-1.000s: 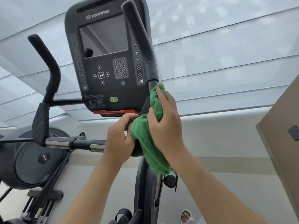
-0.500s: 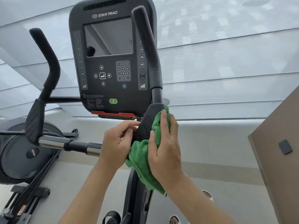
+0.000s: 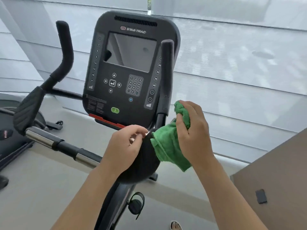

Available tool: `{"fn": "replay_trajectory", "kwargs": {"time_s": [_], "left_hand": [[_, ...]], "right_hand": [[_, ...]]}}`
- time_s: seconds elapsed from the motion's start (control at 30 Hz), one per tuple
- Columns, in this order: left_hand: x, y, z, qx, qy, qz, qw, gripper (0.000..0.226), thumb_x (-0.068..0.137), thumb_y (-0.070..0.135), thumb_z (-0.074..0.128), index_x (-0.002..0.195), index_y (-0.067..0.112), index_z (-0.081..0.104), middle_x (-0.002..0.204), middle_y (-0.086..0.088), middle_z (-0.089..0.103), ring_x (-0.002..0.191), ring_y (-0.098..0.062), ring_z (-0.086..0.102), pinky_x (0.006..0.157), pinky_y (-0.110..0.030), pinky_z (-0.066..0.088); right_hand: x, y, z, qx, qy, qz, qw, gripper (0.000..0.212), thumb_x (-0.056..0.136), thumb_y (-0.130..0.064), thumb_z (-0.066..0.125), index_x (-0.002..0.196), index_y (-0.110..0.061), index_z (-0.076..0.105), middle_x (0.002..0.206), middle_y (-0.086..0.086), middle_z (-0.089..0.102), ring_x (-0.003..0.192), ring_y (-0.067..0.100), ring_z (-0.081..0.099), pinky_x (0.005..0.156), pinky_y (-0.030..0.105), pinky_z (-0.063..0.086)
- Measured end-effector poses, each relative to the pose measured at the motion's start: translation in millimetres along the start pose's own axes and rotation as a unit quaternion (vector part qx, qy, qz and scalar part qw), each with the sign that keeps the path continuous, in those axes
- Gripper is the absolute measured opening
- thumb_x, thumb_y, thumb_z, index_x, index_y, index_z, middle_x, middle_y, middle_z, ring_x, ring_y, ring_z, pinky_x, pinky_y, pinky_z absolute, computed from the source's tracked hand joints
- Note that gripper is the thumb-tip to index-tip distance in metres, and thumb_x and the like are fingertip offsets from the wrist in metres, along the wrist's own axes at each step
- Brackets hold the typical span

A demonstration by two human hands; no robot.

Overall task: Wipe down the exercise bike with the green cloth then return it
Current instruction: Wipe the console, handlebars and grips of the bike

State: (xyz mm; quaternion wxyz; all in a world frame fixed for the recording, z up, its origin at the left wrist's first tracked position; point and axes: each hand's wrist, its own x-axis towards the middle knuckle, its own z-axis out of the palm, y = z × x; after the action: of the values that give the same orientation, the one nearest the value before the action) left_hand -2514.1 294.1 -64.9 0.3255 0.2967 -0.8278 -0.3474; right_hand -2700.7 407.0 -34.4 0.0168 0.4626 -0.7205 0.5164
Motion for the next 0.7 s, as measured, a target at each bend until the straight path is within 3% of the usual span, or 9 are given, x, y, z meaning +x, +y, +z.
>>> {"fn": "replay_trajectory", "kwargs": {"time_s": [0.13,0.27,0.6,0.7], "left_hand": [[24.7,15.1,7.8,-0.019,0.037,0.015,0.999,0.028,0.097,0.003,0.063,0.104,0.026,0.077,0.098,0.019,0.074,0.095,-0.005,0.070,0.076,-0.007,0.048],[48.6,26.5,13.1,-0.027,0.062,0.025,0.997,0.026,0.098,0.004,0.062,0.106,0.024,0.076,0.097,0.018,0.074,0.092,-0.008,0.071,0.076,-0.011,0.051],[93.0,37.8,11.8,-0.024,0.136,0.052,0.989,0.025,0.098,0.003,0.063,0.102,0.023,0.077,0.094,0.017,0.074,0.089,-0.011,0.070,0.072,-0.017,0.054],[98.6,33.6,19.5,-0.028,0.153,0.051,0.987,0.025,0.098,0.002,0.063,0.102,0.023,0.077,0.092,0.017,0.073,0.084,-0.009,0.070,0.069,-0.014,0.052]], "right_hand": [[33.4,-4.7,-20.5,0.005,0.008,-0.038,0.999,0.031,0.104,-0.016,0.057,0.135,-0.021,0.058,0.127,-0.008,0.059,0.120,0.004,0.057,0.102,0.011,0.040],[77.5,-14.5,-30.5,-0.009,-0.005,-0.093,0.996,0.027,0.102,-0.019,0.058,0.129,-0.023,0.054,0.121,-0.009,0.058,0.113,0.005,0.057,0.095,0.008,0.039],[174.2,-39.2,-32.1,-0.063,-0.029,-0.203,0.977,0.029,0.102,-0.023,0.059,0.131,-0.019,0.053,0.130,-0.005,0.055,0.104,0.002,0.055,0.088,0.001,0.037],[200.8,-47.4,-23.8,-0.081,-0.049,-0.221,0.971,0.030,0.103,-0.026,0.059,0.132,-0.019,0.053,0.134,-0.004,0.053,0.103,0.005,0.059,0.087,0.008,0.043]]}}
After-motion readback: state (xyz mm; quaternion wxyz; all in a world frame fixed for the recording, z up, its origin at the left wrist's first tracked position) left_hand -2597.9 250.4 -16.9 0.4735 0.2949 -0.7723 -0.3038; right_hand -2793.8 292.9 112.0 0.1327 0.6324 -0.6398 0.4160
